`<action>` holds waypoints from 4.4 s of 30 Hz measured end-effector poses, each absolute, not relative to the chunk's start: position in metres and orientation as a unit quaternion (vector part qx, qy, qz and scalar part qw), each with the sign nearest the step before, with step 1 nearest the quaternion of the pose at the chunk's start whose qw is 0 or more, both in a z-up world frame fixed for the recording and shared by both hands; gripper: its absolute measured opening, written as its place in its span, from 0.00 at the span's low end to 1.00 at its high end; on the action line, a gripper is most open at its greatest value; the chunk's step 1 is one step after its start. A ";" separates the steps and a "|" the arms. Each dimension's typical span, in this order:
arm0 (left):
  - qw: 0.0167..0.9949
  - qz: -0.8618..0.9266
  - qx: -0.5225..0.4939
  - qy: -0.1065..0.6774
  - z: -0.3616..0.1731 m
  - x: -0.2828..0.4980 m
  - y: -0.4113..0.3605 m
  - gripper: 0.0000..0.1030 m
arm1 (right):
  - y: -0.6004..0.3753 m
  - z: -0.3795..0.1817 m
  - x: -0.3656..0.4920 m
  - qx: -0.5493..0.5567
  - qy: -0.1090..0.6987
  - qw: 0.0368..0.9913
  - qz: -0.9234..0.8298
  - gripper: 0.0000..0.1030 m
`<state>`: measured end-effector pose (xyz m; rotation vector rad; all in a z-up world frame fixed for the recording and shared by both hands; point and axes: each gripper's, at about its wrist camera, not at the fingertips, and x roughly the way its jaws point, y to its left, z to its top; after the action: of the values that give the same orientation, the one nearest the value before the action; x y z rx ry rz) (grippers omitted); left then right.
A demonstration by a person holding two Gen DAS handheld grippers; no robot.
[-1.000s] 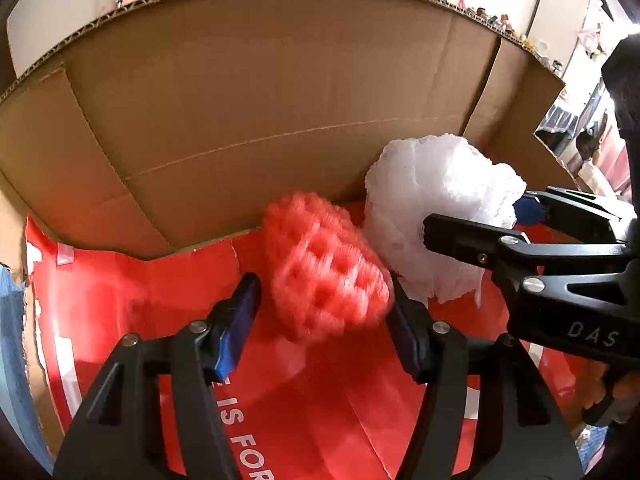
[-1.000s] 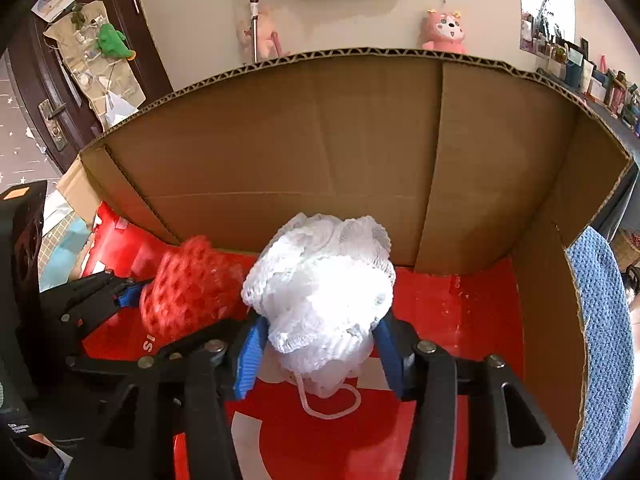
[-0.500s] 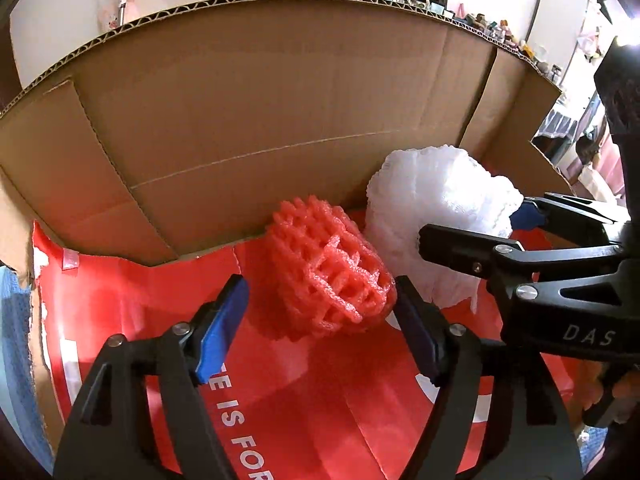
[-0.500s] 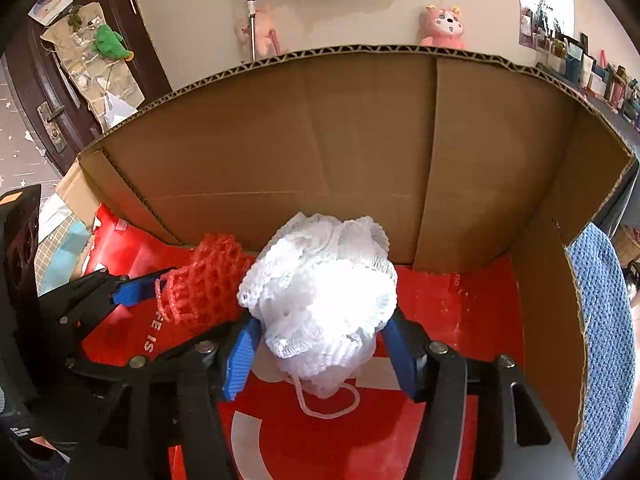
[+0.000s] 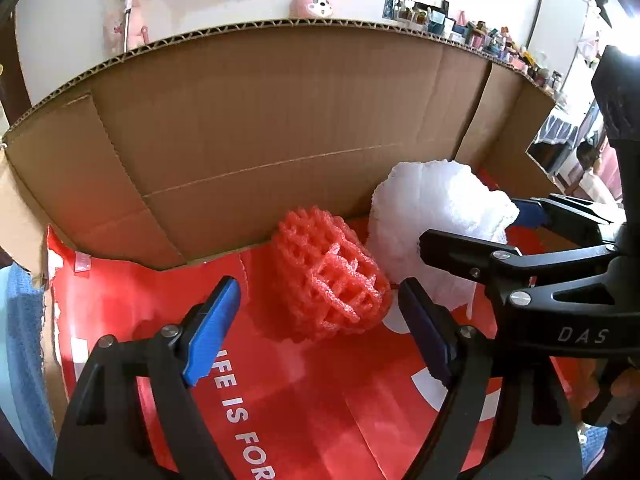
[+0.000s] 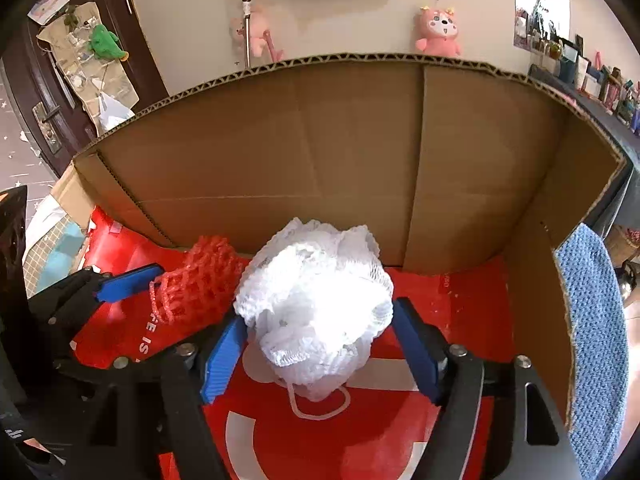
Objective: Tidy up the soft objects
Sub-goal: 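Carry both items into the red box and open both tools to release them, then withdraw both tools from the box back over the blanket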
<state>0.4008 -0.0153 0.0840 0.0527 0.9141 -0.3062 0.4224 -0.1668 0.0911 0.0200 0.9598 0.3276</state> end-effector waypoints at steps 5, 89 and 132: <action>0.890 -0.144 0.027 0.433 0.090 0.392 -0.010 0.79 | -0.167 0.097 0.420 0.005 0.455 0.878 0.151 0.78; 0.973 -0.052 0.008 0.223 0.063 0.029 -0.014 1.00 | -0.222 0.060 0.040 -0.006 0.229 0.970 0.074 1.00; 0.940 -0.064 0.025 0.333 0.067 0.096 0.033 1.00 | -0.256 0.051 0.101 0.027 0.358 0.928 0.097 0.98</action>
<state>0.0957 0.0332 0.0674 0.0507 0.6801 -0.1316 0.1014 -0.2558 0.0512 0.0557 0.7340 0.1992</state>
